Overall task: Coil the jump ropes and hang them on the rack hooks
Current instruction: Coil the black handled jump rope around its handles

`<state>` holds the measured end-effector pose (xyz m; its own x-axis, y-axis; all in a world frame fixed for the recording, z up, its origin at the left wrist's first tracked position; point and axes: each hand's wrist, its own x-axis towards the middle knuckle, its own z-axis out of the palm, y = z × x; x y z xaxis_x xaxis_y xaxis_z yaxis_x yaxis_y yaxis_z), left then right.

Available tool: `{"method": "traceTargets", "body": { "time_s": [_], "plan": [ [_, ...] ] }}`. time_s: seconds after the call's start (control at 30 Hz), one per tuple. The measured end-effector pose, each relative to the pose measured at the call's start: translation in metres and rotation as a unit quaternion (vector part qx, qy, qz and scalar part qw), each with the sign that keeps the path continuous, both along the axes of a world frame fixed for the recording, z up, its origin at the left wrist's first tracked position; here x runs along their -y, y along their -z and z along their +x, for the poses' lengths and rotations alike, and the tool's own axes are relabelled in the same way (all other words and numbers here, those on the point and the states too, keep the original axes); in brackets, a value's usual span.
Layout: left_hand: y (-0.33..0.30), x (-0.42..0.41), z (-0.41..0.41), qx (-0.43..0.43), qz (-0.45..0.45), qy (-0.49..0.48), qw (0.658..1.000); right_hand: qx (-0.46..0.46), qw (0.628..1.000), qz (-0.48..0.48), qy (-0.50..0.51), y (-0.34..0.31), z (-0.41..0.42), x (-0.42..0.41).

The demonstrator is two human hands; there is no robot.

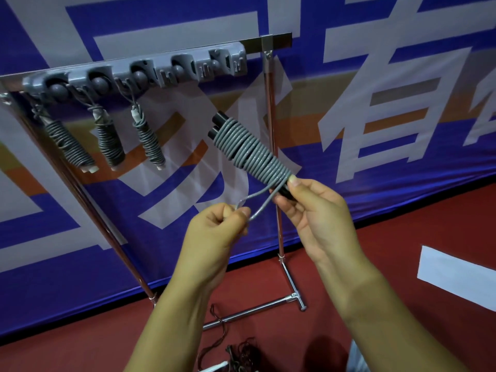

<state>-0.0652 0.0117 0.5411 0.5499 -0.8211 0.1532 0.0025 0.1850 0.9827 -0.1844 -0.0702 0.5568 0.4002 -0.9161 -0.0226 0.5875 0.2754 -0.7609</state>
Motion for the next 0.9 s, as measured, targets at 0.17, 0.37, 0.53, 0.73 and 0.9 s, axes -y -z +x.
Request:
{"method": "traceTargets", "body": {
  "time_s": [0.17,0.37,0.53,0.73,0.9],
  "plan": [
    [-0.003,0.002,0.003,-0.163,-0.12,0.07,0.977,0.011,0.998,0.056,-0.04,0.0,0.003,-0.003],
    [0.003,0.005,0.007,-0.26,-0.184,0.153,0.935,0.07,0.981,0.164,-0.08,-0.005,0.005,-0.001],
    [0.018,0.001,0.023,-0.252,-0.143,0.257,0.922,0.113,0.959,0.221,-0.137,-0.01,0.001,0.0],
    [0.011,-0.004,0.04,-0.136,-0.088,0.258,0.952,0.09,0.962,0.153,-0.208,-0.01,-0.004,-0.004],
    [0.011,-0.001,0.041,0.111,-0.008,0.112,0.987,0.038,0.961,0.086,-0.259,-0.01,-0.009,-0.007]
  ]
}}
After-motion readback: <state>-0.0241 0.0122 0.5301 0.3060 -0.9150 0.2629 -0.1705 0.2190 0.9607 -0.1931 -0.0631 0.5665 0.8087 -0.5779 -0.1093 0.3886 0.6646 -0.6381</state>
